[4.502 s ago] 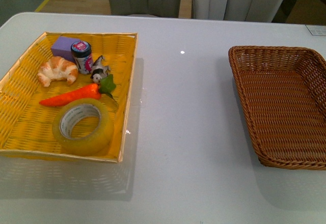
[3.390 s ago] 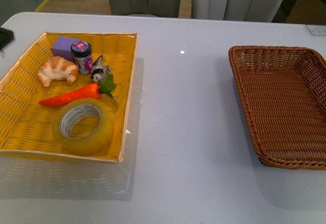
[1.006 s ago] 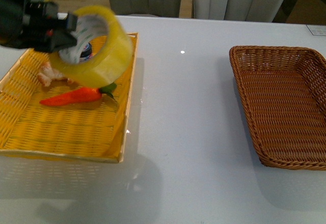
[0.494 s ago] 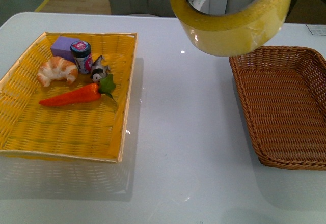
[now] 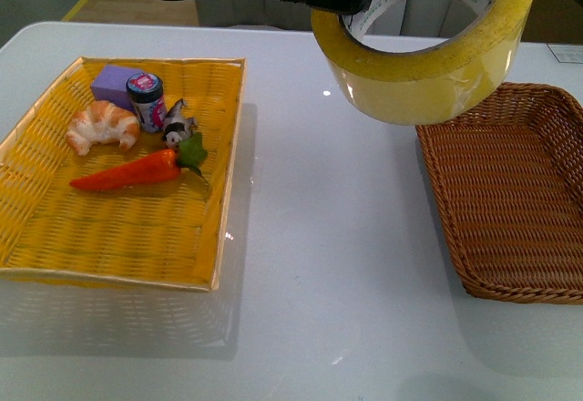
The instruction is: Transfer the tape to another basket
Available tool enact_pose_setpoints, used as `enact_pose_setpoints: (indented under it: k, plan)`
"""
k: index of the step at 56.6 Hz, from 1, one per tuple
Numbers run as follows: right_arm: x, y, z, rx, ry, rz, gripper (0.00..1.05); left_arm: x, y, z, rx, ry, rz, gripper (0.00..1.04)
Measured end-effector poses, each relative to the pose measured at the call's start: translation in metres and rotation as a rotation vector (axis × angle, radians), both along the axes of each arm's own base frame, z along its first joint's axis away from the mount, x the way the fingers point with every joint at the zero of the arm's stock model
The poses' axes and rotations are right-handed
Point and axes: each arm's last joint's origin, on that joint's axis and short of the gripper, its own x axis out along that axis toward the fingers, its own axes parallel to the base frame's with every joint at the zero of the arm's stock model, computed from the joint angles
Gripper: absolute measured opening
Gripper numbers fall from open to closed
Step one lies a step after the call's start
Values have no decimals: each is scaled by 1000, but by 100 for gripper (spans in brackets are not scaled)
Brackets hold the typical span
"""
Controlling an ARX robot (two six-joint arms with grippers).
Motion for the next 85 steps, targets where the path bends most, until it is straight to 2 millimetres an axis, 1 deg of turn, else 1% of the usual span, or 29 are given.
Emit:
enact_pose_setpoints:
  k: [5, 12, 18, 24, 28, 34, 43, 53, 68, 72, 74, 75, 77, 79, 83, 85]
  plan:
    - [17, 7, -2, 32, -24, 73, 96, 0, 0, 0, 0, 2, -2, 15]
    - [39, 15, -13, 73, -34, 134, 96, 0, 0, 0, 1, 5, -3, 15]
    - [51, 18, -21, 121, -39, 168, 96, 0, -1, 2, -3, 3, -6, 15]
    - [62, 21, -26, 227, -69, 203, 96, 1, -1, 3, -4, 3, -7, 15]
    - [66, 23, -24, 259, -91, 220, 96, 1, -1, 3, -4, 4, -10, 15]
    - [70, 32, -23, 277, -94, 262, 96, 0, -1, 3, -3, 4, -14, 15]
    - [77, 44, -28, 284, -56, 310, 96, 0, -1, 3, -4, 4, -15, 15]
    - [83, 50, -35, 280, -23, 313, 96, 0, -1, 3, -7, 7, -22, 15]
    - [90, 54, -35, 285, -17, 309, 95, 0, -1, 2, -5, 12, -25, 15]
    - [93, 55, -37, 290, -10, 299, 83, 0, -1, 2, -6, 12, -26, 15]
    - [93, 55, -38, 302, 1, 297, 74, 0, -2, 2, -4, 11, -27, 15]
    - [93, 55, -38, 303, 0, 297, 72, 0, -2, 2, -3, 11, -28, 15]
    - [93, 56, -37, 311, -2, 300, 63, 0, -2, 1, -2, 13, -28, 15]
    - [93, 56, -37, 318, -7, 304, 56, 0, -2, 1, -1, 14, -28, 15]
    - [93, 57, -36, 335, -5, 303, 49, 0, -2, 1, -2, 15, -31, 15]
    - [93, 57, -36, 338, -6, 302, 48, 0, -2, 1, -2, 15, -32, 15]
